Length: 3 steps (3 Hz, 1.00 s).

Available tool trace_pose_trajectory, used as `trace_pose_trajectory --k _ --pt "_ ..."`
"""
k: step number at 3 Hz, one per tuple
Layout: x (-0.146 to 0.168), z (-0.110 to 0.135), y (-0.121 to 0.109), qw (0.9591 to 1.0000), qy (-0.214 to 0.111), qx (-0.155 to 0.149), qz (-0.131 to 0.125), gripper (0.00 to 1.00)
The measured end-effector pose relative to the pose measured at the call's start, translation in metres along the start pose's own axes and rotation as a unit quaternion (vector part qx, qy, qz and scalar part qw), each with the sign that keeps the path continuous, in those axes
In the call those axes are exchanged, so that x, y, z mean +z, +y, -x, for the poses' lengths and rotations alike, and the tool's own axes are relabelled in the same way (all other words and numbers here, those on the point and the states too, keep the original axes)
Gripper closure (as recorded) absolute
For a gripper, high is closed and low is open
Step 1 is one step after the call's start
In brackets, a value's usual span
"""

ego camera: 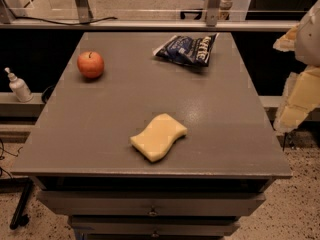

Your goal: Move blue chip bag near apple

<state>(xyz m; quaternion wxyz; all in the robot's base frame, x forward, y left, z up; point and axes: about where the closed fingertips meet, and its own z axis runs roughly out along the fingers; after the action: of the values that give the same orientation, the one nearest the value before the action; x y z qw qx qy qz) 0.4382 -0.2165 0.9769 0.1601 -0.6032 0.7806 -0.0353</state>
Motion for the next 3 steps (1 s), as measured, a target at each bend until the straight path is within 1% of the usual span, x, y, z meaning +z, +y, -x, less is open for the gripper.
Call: trace_pose_trajectory --k 1,2,3 --pt "0.000 0.000 0.000 1.0000 0.000 0.000 0.000 0.00" --pt "0.014 0.010 -0.009 0.9996 -0.023 0.001 -0.017 0.00" --pt "0.050 0.036 -0.046 0.9949 -0.091 0.001 -0.045 0.00"
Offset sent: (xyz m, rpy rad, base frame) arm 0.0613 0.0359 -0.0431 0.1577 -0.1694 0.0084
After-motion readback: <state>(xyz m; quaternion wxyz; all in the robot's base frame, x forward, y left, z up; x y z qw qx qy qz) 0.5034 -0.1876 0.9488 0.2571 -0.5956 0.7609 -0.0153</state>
